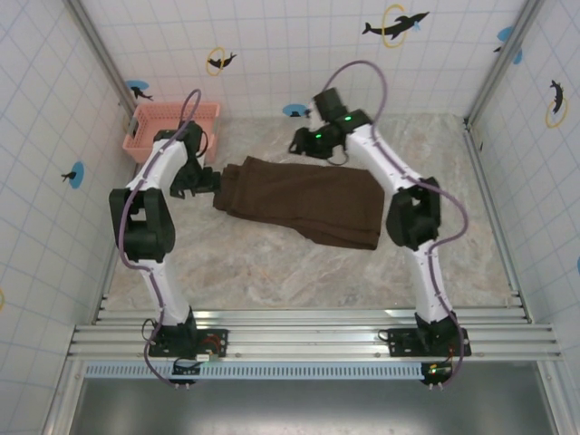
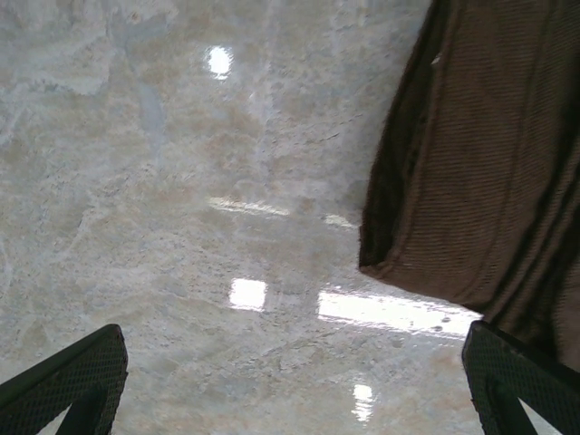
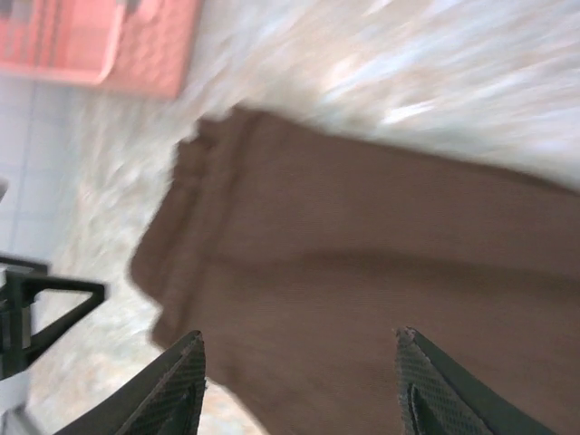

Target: Roll up the long pants

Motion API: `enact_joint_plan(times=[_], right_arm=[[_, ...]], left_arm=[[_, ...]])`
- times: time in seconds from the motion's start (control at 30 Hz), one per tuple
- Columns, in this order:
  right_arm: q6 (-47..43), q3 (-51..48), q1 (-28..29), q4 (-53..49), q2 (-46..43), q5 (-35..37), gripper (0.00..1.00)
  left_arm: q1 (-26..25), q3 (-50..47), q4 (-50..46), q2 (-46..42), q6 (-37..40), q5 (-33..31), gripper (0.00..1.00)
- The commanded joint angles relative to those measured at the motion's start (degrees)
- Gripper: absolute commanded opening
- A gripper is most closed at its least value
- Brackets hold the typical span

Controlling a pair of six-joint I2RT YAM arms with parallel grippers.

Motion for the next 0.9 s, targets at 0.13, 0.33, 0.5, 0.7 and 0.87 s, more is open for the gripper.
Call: enact_joint_plan(times=[0.13, 0.33, 0.5, 0.7, 0.87], right_arm=[[-14.38, -23.17, -12.62, -10.14, -15.52, 9.88, 0.58], [-16.27, -32.79, -17.64, -6.34, -15.24, 10.33, 0.58], [-16.5, -34.44, -18.79, -4.15, -11.56, 9.96, 0.57], [-16.66, -31.85, -18.59, -2.65, -4.85, 7.01, 0.54], [-16.43, -29.49, -18.99, -2.45, -1.09, 6.08, 0.42]], left_arm=[[-10.25, 4.26, -0.02, 2.56, -5.45, 4.19, 0.97], [-15.86, 3.04, 2.14, 6.65, -10.53, 8.57, 0.97], [-17.13, 1.3, 1.44, 7.62, -11.23, 8.28, 0.97], [-17.21, -2.9, 2.31, 7.29, -11.9, 7.37, 0.97], [-17.3, -3.7, 2.32, 9.0, -12.57, 6.09, 0.97]])
